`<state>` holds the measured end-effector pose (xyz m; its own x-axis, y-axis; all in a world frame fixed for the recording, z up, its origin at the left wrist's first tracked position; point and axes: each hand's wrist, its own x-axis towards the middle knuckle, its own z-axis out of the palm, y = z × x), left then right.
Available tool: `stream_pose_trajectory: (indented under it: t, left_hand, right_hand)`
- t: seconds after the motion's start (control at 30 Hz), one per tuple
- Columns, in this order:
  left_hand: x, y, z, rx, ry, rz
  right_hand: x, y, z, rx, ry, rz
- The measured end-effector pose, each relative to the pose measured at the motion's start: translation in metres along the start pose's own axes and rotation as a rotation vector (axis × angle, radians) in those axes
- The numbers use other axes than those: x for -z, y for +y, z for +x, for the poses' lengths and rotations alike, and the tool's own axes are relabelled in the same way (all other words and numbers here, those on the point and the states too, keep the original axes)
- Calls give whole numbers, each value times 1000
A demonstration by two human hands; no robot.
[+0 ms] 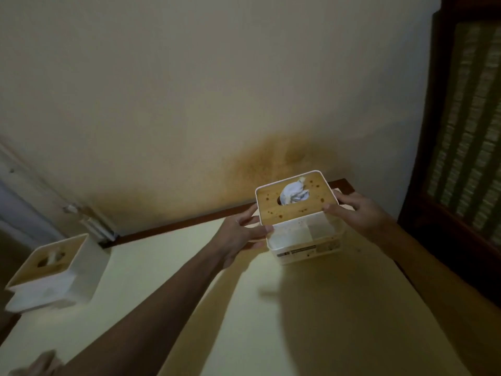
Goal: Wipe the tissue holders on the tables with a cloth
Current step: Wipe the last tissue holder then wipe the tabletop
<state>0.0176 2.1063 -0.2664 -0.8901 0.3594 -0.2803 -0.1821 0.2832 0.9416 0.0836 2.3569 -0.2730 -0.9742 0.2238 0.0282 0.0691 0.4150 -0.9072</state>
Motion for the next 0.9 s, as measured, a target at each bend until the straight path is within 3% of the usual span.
stream_pose_trajectory:
  t: [0.43, 0.67, 0.9]
  left_hand:
    - [146, -69, -182, 27, 199, 22]
    - [173, -108, -226, 11, 178, 95]
    - [172, -126, -225, -21, 209, 81]
  right_hand:
    - [-158, -100, -136, 49, -194, -105]
    - [-211, -100, -182, -40, -265, -130]
    - [-228, -104, -193, -104, -200, -14]
